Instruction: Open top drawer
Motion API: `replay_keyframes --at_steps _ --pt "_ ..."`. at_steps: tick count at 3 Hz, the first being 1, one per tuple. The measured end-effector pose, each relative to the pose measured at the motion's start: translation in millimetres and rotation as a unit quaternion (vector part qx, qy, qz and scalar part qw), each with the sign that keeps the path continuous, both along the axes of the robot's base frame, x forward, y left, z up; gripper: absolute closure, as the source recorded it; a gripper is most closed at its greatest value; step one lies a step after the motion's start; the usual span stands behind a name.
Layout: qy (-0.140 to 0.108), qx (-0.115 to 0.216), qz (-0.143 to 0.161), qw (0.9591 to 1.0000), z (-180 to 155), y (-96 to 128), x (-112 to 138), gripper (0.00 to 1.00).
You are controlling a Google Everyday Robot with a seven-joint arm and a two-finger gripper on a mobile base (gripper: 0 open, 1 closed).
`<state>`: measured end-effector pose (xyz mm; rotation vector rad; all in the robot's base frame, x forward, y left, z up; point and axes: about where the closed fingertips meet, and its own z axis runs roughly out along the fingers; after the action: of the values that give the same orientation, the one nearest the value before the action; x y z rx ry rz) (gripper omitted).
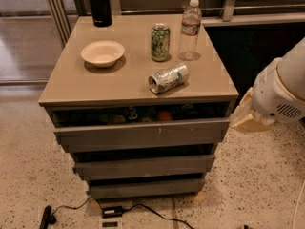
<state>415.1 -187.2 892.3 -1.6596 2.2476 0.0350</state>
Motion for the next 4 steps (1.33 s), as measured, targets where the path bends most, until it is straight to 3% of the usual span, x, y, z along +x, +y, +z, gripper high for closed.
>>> replay_keyframes --at_steps 1,4 --pt "-0.031 0.031 -0.011 0.9990 -19.3 16.1 2.5 1.00" --pt "-0.061 0.047 -0.010 0.9969 -52.7 29.5 18.9 1.00"
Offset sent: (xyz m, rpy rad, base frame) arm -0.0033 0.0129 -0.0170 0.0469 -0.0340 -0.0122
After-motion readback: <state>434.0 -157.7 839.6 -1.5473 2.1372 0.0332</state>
